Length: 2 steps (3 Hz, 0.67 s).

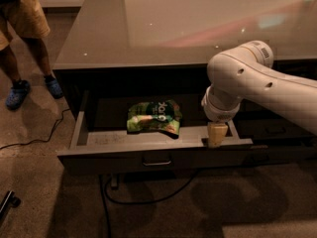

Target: Open top drawer

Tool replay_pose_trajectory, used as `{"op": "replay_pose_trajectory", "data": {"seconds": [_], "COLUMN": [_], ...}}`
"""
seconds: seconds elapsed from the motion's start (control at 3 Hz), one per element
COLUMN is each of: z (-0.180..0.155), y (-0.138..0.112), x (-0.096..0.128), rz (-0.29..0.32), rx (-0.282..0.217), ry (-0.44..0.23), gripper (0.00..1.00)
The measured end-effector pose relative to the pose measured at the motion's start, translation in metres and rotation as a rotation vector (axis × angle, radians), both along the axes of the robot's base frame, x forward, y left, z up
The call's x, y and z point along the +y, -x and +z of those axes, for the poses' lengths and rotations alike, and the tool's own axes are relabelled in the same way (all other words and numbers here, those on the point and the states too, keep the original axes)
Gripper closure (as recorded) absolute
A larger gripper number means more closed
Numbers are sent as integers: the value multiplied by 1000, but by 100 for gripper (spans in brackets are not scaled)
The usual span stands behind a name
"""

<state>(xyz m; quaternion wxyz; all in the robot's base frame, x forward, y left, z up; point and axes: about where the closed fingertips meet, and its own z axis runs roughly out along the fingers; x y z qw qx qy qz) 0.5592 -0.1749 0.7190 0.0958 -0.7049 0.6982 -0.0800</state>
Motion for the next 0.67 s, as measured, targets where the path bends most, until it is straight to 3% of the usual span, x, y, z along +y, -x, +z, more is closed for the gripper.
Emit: {"op": "replay_pose_trajectory", "data": {"seconds": [0.67], "z": [-7], "y": [-5], "x": [-2], "rz": [-10], "rx": [2], "ry": [-6], "gripper": [66]}}
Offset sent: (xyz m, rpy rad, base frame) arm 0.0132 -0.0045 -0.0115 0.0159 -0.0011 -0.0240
